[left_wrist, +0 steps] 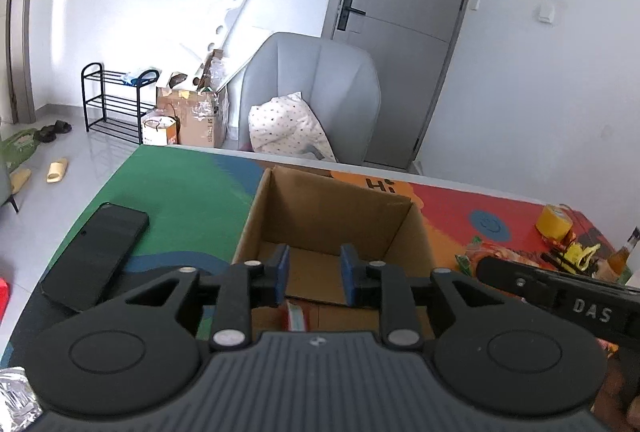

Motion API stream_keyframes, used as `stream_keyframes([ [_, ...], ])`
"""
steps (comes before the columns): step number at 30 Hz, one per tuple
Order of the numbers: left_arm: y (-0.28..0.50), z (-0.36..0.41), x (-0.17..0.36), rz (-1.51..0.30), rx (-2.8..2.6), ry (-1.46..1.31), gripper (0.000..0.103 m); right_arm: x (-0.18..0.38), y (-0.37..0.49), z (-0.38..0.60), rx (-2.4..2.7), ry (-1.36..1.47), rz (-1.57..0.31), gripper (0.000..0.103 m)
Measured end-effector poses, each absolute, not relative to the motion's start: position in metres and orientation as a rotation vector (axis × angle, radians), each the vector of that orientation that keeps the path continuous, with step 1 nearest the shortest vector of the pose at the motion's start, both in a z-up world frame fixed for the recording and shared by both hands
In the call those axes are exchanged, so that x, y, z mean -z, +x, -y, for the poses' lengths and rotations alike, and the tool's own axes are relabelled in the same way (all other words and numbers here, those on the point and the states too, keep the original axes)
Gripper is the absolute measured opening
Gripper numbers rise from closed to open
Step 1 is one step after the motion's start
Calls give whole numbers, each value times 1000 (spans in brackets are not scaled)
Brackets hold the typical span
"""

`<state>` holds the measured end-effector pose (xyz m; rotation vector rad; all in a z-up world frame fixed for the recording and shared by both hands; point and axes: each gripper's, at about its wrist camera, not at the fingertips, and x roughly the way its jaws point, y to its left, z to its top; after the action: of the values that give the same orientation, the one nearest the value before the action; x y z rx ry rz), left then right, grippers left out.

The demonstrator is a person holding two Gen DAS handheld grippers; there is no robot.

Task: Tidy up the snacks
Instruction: 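Carry both snacks to the cardboard box and open both grippers to drop them, then move both tools back over the snack pile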

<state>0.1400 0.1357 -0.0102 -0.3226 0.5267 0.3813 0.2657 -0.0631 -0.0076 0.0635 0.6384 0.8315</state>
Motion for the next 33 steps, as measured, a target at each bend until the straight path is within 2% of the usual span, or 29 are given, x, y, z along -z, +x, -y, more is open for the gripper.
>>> stream_keyframes([
  [4, 133, -141, 9, -516, -396, -347, 50, 7, 269, 52, -856, 76, -651, 18],
  [5, 132, -142, 8, -512, -400, -346, 52, 7, 270, 50, -862, 80, -653, 19],
  [7, 130, -143, 9, -509, -403, -346, 61, 5, 270, 47, -871, 90, -665, 30],
  [9, 128, -144, 9, -505, -411, -351, 67, 2, 270, 48, -871, 99, -656, 33],
  [10, 128, -144, 10, -503, -414, -355, 70, 1, 269, 50, -869, 100, -653, 41],
  [11, 128, -144, 10, -502, -417, -356, 72, 1, 269, 51, -865, 101, -649, 45],
  [13, 129, -142, 12, -505, -430, -349, 78, 0, 268, 58, -846, 102, -637, 63],
  [16, 131, -138, 13, -508, -431, -354, 84, 0, 268, 72, -809, 110, -632, 78],
  [18, 131, -134, 12, -502, -424, -356, 85, 2, 270, 82, -785, 131, -629, 90],
  [21, 131, -125, 11, -482, -387, -340, 85, 3, 270, 98, -737, 150, -616, 101],
  [33, 134, -94, 8, -504, -213, -350, 85, 3, 261, 146, -652, 160, -574, 103],
])
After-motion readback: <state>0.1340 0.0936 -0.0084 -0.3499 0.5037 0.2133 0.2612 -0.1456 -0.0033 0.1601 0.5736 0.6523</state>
